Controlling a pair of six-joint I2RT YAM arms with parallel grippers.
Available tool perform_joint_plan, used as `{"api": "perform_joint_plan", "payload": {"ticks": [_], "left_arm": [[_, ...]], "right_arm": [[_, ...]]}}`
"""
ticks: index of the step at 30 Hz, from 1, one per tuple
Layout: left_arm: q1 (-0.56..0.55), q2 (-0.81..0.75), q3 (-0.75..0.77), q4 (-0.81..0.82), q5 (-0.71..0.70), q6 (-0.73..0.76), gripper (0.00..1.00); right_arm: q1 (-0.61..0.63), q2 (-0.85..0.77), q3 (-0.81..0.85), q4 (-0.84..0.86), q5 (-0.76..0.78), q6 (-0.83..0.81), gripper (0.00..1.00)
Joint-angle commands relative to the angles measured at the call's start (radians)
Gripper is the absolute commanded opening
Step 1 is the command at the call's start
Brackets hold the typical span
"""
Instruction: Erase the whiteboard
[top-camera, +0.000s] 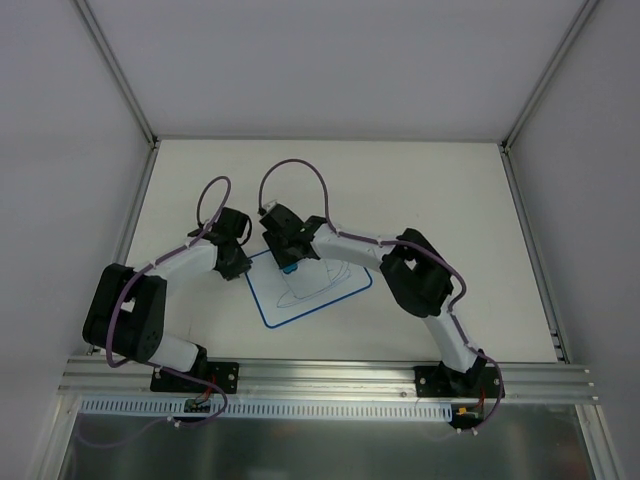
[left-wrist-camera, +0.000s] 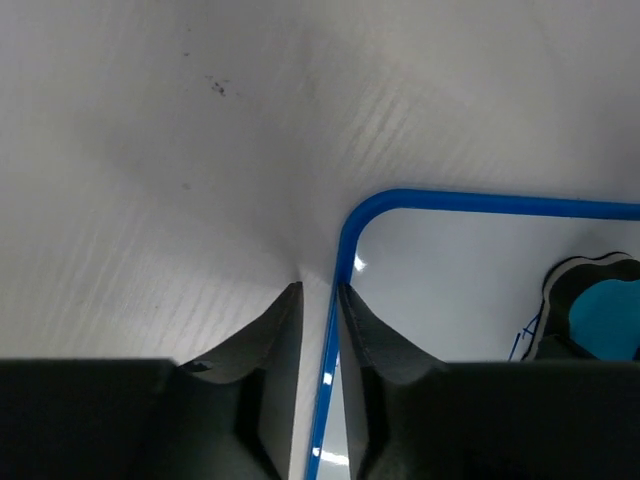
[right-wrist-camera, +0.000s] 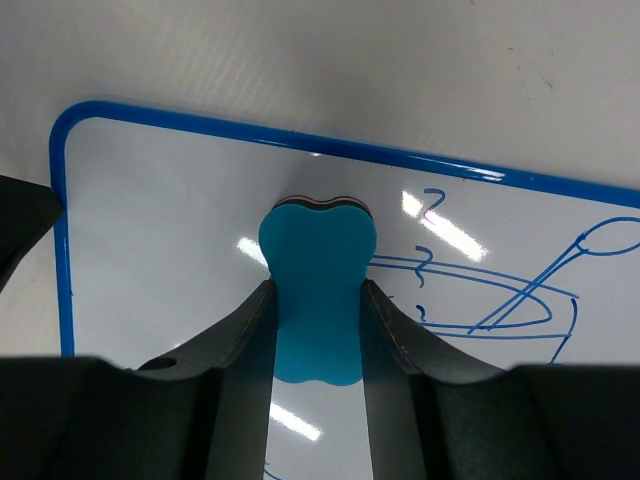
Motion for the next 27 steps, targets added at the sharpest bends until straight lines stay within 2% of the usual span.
{"api": "perform_joint_plan", "payload": {"ticks": [1, 6, 13, 20, 27], "left_arm": [[0.007, 0.043, -0.042, 0.015, -0.004, -0.035, 0.19], [0.005, 0.057, -0.05, 0.018, -0.011, -0.04, 0.0], [0.005, 0.062, -0.044, 0.016, -0.004, -0.021, 0.0], [0.005, 0.063, -0.044, 0.016, -0.002, -0.015, 0.0], [0.005, 0.063, -0.044, 0.016, 0.001, -0.006, 0.0]], "right_arm": [[0.016, 0.006, 0.02, 0.01, 0.061, 0.053, 0.0], [-0.009, -0.03, -0.018, -0.043, 0.167, 0.096, 0.0], [-0.098, -0.086, -0.095, -0.127, 0.214, 0.133, 0.0], [-0.246, -0.118, -0.165, -0.184, 0.208, 0.141, 0.0], [-0.217, -0.015, 0.008, -0.29, 0.161, 0.124, 0.0]]}}
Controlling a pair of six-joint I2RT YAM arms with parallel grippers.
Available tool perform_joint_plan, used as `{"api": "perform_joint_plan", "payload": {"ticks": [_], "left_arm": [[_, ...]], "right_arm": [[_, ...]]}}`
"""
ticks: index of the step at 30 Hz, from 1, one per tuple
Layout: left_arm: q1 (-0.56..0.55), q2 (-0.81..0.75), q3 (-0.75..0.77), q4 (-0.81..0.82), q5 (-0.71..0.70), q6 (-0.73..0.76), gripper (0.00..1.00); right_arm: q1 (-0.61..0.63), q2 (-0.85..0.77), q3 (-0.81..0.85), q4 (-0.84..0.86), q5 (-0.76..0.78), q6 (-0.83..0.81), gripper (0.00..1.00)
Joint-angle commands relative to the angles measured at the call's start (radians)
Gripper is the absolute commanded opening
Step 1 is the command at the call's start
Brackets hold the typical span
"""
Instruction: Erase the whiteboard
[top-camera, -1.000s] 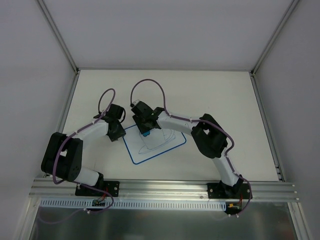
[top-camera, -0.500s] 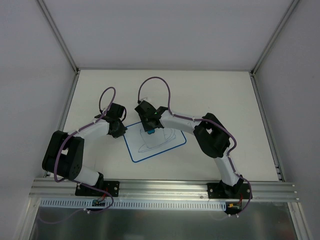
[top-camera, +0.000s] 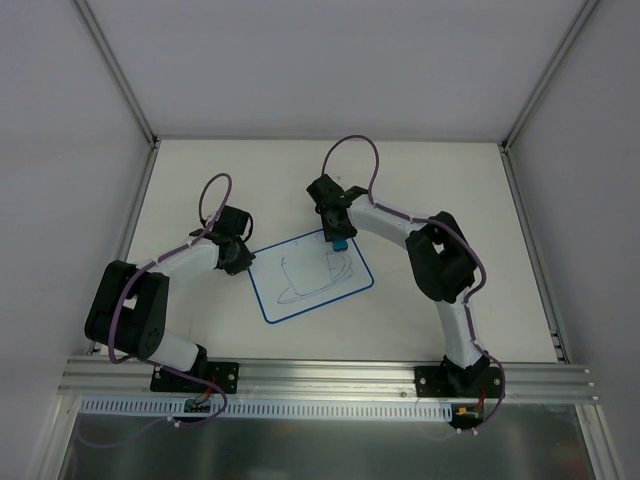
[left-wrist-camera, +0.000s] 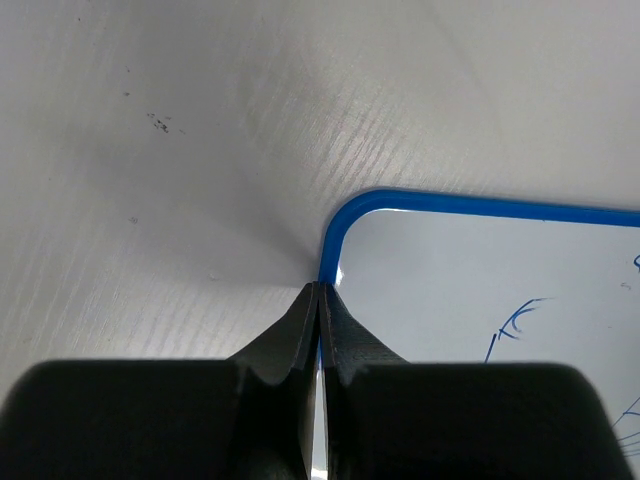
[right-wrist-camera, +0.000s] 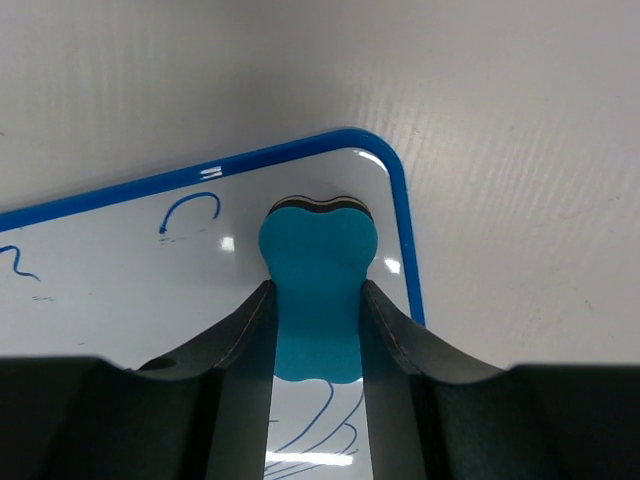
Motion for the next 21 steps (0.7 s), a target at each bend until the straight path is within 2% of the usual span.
{"api": "perform_joint_plan", "payload": {"ticks": [1, 8, 21], "left_arm": [[0.006, 0.04, -0.044, -0.077, -0.019, 0.018, 0.0], [0.006, 0.04, -0.044, -0.075, -0.016, 0.028, 0.0], [0.004, 0.038, -0.044, -0.075, -0.016, 0.03, 0.0]], "right_arm": [[0.044, 0.074, 0.129, -0.138, -0.001, 0.001, 0.0], [0.108, 0.209, 0.337, -0.226, -0.064, 0.017, 0.01], [0.209, 0.327, 0.519, -0.224, -0.2, -0.002, 0.0]]}}
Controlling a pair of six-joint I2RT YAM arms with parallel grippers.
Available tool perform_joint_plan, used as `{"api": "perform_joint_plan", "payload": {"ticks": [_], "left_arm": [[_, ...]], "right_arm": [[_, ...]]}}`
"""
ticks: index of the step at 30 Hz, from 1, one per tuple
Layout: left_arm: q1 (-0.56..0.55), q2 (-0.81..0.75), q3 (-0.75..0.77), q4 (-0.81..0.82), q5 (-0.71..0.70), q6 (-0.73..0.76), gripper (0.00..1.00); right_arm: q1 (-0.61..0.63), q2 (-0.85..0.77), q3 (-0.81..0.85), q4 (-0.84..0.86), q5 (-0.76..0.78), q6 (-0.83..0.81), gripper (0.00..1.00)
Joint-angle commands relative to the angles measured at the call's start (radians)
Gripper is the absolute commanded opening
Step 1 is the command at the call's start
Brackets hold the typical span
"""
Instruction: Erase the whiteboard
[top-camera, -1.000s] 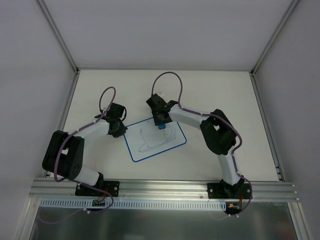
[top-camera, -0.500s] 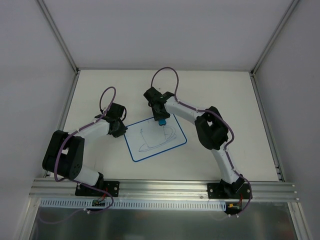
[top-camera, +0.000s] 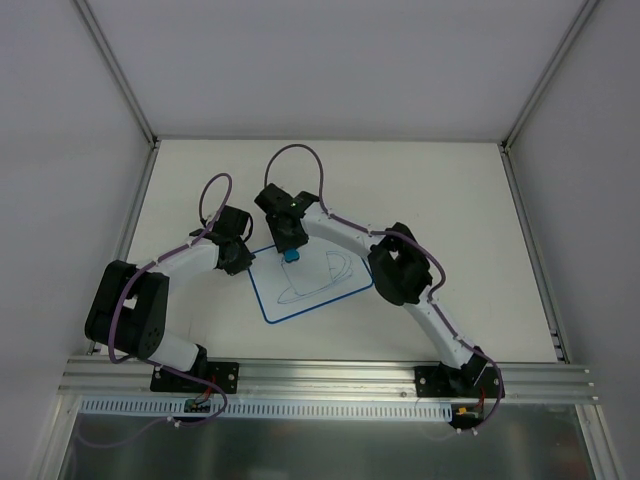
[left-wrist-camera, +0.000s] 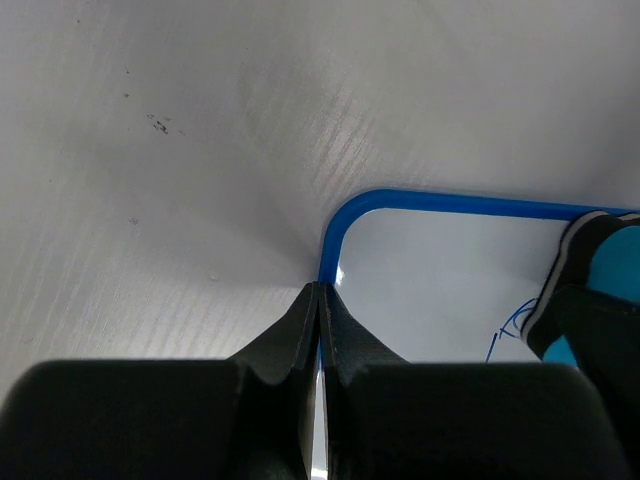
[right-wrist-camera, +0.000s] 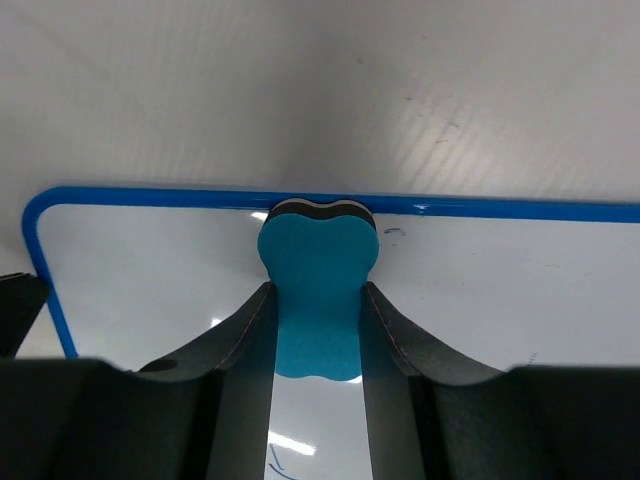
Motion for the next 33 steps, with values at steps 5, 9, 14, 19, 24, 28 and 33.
{"api": "perform_joint_plan", "payload": {"ticks": [5, 9, 14, 19, 24, 28, 33], "left_arm": [[0.004, 0.038, -0.045, -0.075, -0.018, 0.02, 0.0], [0.004, 0.037, -0.047, -0.074, -0.018, 0.02, 0.0], [0.004, 0.037, -0.048, -0.074, -0.02, 0.015, 0.0], [0.004, 0.034, -0.05, -0.074, -0.015, 0.014, 0.0], [0.004, 0.034, -0.051, -0.074, -0.014, 0.017, 0.0], [0.004, 0.037, -0.047, -0.072, -0.009, 0.015, 0.0], [0.004, 0.044, -0.042, -0.07, 0.001, 0.017, 0.0]], "right_arm": [[-0.019, 0.009, -0.041, -0.035, -0.028, 0.025, 0.0], [-0.096, -0.083, -0.208, -0.009, 0.032, 0.036, 0.0], [-0.221, -0.242, -0.446, 0.082, 0.072, 0.031, 0.0], [-0.271, -0.273, -0.526, 0.097, 0.077, 0.01, 0.0], [-0.202, -0.229, -0.469, 0.108, 0.04, 0.01, 0.0], [-0.119, -0.157, -0.384, 0.096, 0.02, 0.022, 0.0], [-0.05, -0.131, -0.316, 0.099, -0.029, 0.022, 0.0]]}}
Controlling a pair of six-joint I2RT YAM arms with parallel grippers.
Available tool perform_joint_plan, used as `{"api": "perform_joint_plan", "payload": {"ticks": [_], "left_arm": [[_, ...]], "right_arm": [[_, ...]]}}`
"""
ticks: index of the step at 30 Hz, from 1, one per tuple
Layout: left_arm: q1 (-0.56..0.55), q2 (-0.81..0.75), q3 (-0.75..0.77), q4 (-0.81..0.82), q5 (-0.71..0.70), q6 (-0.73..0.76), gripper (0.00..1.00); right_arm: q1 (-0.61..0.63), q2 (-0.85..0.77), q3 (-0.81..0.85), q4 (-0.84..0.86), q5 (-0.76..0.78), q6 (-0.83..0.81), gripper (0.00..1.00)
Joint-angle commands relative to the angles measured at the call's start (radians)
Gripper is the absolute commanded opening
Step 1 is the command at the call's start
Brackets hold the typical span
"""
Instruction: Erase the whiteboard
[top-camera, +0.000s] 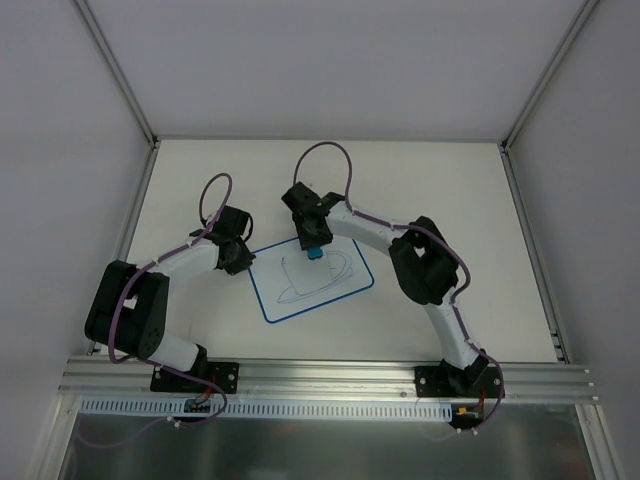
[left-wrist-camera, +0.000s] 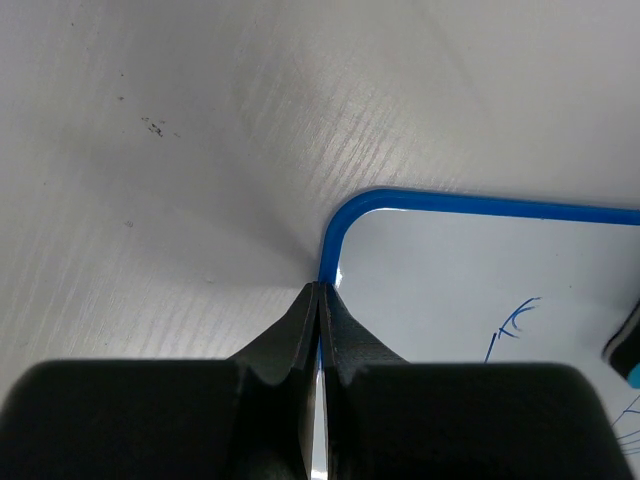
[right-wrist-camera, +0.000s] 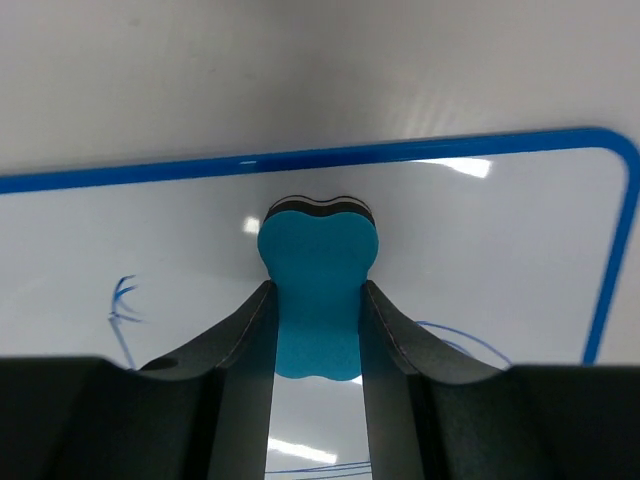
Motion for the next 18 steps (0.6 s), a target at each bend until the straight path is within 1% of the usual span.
{"api": "perform_joint_plan", "payload": {"ticks": [1, 6, 13, 16, 17, 18], "left_arm": [[0.004, 0.046, -0.036, -0.079, 0.003, 0.017, 0.0], [0.004, 0.044, -0.039, -0.075, 0.006, 0.016, 0.0], [0.004, 0.041, -0.042, -0.068, 0.007, 0.013, 0.0], [0.004, 0.04, -0.045, -0.067, 0.012, 0.011, 0.0], [0.004, 0.04, -0.045, -0.067, 0.012, 0.011, 0.0], [0.004, 0.04, -0.045, -0.067, 0.012, 0.01, 0.0]], "right_arm": [[0.048, 0.06, 0.024, -0.05, -0.076, 0.01, 0.0], [0.067, 0.057, 0.034, -0.047, -0.091, 0.003, 0.0], [0.108, 0.069, 0.055, -0.024, -0.15, -0.052, 0.0], [0.104, 0.051, 0.031, -0.024, -0.124, -0.046, 0.0], [0.094, 0.04, 0.017, -0.023, -0.093, -0.045, 0.0], [0.085, 0.028, -0.021, -0.023, -0.076, -0.042, 0.0]]}}
